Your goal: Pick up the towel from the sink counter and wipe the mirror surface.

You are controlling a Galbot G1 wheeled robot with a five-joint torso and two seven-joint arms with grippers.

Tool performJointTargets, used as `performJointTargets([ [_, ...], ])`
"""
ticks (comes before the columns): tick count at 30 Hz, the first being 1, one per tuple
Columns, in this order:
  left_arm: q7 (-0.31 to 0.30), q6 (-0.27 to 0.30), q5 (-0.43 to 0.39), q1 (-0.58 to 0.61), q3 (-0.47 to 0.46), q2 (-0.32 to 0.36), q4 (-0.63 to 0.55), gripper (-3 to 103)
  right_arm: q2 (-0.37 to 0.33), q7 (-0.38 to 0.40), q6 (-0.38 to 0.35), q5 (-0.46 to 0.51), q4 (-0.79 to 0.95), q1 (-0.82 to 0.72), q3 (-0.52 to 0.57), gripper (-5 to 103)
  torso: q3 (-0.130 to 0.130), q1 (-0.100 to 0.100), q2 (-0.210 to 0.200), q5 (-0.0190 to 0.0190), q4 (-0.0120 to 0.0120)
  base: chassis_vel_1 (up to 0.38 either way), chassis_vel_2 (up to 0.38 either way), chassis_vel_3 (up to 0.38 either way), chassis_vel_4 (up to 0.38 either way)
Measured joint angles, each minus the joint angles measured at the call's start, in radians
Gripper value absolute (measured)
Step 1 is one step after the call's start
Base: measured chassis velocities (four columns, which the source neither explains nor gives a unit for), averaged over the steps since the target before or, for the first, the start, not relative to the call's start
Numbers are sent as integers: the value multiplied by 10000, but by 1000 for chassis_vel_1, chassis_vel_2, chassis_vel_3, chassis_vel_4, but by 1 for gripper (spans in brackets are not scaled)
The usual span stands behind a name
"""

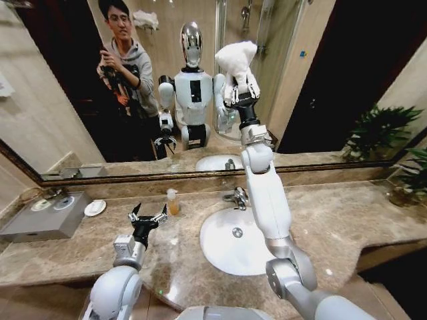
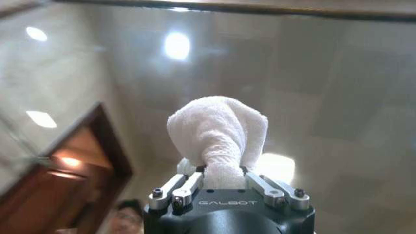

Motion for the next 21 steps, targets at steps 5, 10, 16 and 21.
performJointTargets([
  [5,3,0,0,2,3,0,0,100,-2,-76,118,-319,-107,-406,-1229,19,1,-3,-1,-14,6,0,0,0,0],
  [10,1,0,0,3,1,0,0,100,1,-76,192,-335,-106,-435,-1020,19,-1,-6,0,-13,9,0,0,0,0],
  [16,2,0,0,0,2,1,0,100,3,191,20,315,161,83,615,19,-2,-5,0,-8,-1,0,0,0,0],
  [21,2,0,0,1,1,0,0,100,1,315,-281,1078,-122,1124,2274,19,-3,-6,1,-5,-9,0,0,0,0],
])
